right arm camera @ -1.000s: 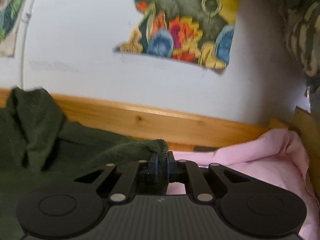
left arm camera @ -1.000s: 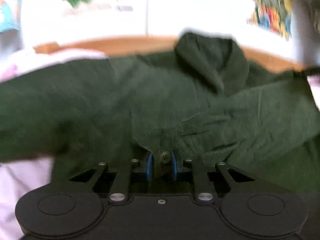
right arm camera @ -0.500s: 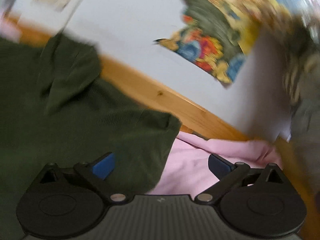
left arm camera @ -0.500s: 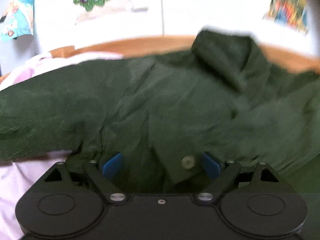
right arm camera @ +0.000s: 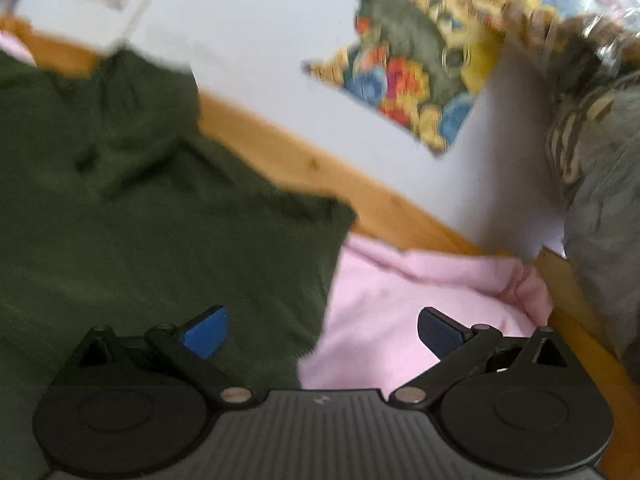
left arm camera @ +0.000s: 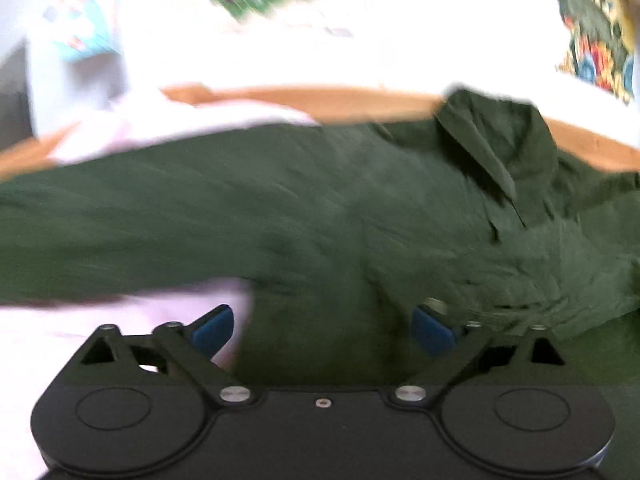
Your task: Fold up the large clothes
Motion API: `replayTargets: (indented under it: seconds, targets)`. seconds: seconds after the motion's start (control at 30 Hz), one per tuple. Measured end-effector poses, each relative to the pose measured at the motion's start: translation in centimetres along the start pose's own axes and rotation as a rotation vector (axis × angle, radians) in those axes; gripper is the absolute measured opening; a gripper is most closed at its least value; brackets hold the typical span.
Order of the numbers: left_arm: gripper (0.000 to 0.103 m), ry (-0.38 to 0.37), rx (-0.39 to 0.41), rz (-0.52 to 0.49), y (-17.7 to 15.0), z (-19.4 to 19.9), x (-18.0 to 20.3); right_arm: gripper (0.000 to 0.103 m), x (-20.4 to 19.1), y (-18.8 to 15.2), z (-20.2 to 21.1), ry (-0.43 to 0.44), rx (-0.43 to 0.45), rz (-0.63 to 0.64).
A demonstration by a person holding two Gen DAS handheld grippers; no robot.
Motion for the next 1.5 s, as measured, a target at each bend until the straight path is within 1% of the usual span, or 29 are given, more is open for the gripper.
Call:
replayTargets:
  seconds: [0.03,0.1,0.17,0.2,0.23,0.3,0.33,0.4,0.43,0.47,0.5,0.53,0.63,0.67,0.73,0.77,0.8,0.87,0.9,0.93,0.97,1.03,1.13,1.23,1.33,1.4,1.43,1.5]
  targets:
    - [0.102,0.039,0.028,0.008,0.1,1.6,-1.7,0.103,-0.8,0.5,1.1,0.039,0.023,0.001]
    - [0.102,0.129,0.080,0.033,0.3,4.7,-5.8,0.103,-2.6,1.5,3.2,0.119,0.068,0.005]
    - [0.102,0.248,0.112,0.078,0.4,7.1,-10.4,0.103,-4.8,2.2,5.2,0.207,0.113,0.017]
    - [0.102,0.311,0.113,0.127,0.3,8.0,-12.9,0.103,-6.0,2.6,6.2,0.248,0.134,0.028]
    - [0.102,0.359,0.108,0.192,0.1,8.7,-15.5,0.103,-7.2,2.9,7.1,0.288,0.154,0.043]
    - [0.102,0.419,0.096,0.343,-0.5,9.4,-20.0,0.103,-9.5,3.4,8.7,0.353,0.192,0.082]
    - [0.102,0.431,0.097,0.429,-0.9,9.7,-22.0,0.103,-10.6,3.6,9.6,0.377,0.210,0.102]
    - [0.102,0.421,0.126,0.571,-1.4,10.1,-25.1,0.103,-12.4,4.0,10.9,0.424,0.238,0.136]
    - [0.102,0.366,0.139,0.630,-1.6,10.1,-26.0,0.103,-13.0,4.0,11.4,0.443,0.244,0.148]
    - [0.102,0.317,0.150,0.667,-1.5,9.9,-26.3,0.103,-13.5,4.1,11.8,0.463,0.248,0.160]
    - [0.102,0.312,0.153,0.685,-1.3,9.7,-26.3,0.103,-13.8,4.2,12.1,0.479,0.250,0.171]
    - [0.102,0.335,0.157,0.675,-0.9,9.5,-26.0,0.103,-14.1,4.2,12.4,0.488,0.248,0.179]
    - [0.100,0.323,0.192,0.606,0.1,9.2,-24.8,0.103,-14.4,4.1,13.2,0.493,0.227,0.179]
    - [0.099,0.331,0.193,0.585,0.5,8.9,-24.1,0.103,-14.2,4.2,13.0,0.494,0.218,0.174]
    - [0.094,0.343,0.202,0.563,1.4,8.2,-23.9,0.103,-13.7,4.0,12.7,0.495,0.192,0.159]
    - [0.093,0.358,0.199,0.560,1.7,7.9,-23.7,0.103,-13.4,3.9,12.5,0.492,0.178,0.150]
    - [0.089,0.385,0.191,0.568,2.0,7.9,-24.0,0.103,-13.1,3.8,12.3,0.488,0.161,0.139]
    - [0.074,0.426,0.173,0.604,2.4,7.5,-24.4,0.103,-12.5,3.3,12.0,0.483,0.129,0.114]
    - [0.051,0.435,0.164,0.619,2.2,7.5,-24.9,0.103,-12.2,3.1,11.9,0.484,0.115,0.097]
    - [0.021,0.446,0.154,0.631,2.1,7.5,-25.1,0.103,-11.8,3.0,11.7,0.484,0.104,0.080]
    - [0.012,0.445,0.150,0.635,2.1,7.4,-25.2,0.103,-11.5,2.9,11.6,0.482,0.096,0.065]
    - [0.006,0.449,0.183,0.631,2.3,7.8,-24.9,0.103,-11.0,2.7,11.3,0.477,0.081,0.043]
    - [0.004,0.455,0.272,0.532,4.4,8.5,-22.9,0.103,-10.6,2.4,11.1,0.475,0.070,0.031]
    - [0.004,0.382,0.373,0.365,8.1,9.0,-18.9,0.103,-10.2,2.4,11.2,0.475,0.070,0.026]
    - [0.004,0.280,0.465,0.148,11.4,8.9,-12.6,0.103,-9.6,2.7,11.5,0.471,0.080,0.013]
    - [0.004,0.180,0.505,0.023,12.7,8.5,-7.6,0.103,-8.9,2.9,11.6,0.461,0.084,0.001]
    - [0.004,0.119,0.517,-0.032,13.1,8.1,-4.8,0.103,-8.4,3.0,11.6,0.452,0.083,-0.004]
    - [0.004,0.006,0.508,-0.117,13.1,7.2,0.2,0.103,-7.4,3.0,11.6,0.431,0.074,-0.014]
Point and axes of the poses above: each gripper's, at about its wrist camera, not at the fingertips, and z roughly against the way its jaws point, x to its right, y to its top, the point moved 6 cm from there along -z, roughly the way its jaws point, and after that the axes turned 6 degrees about -x, right-handed, at the moved point
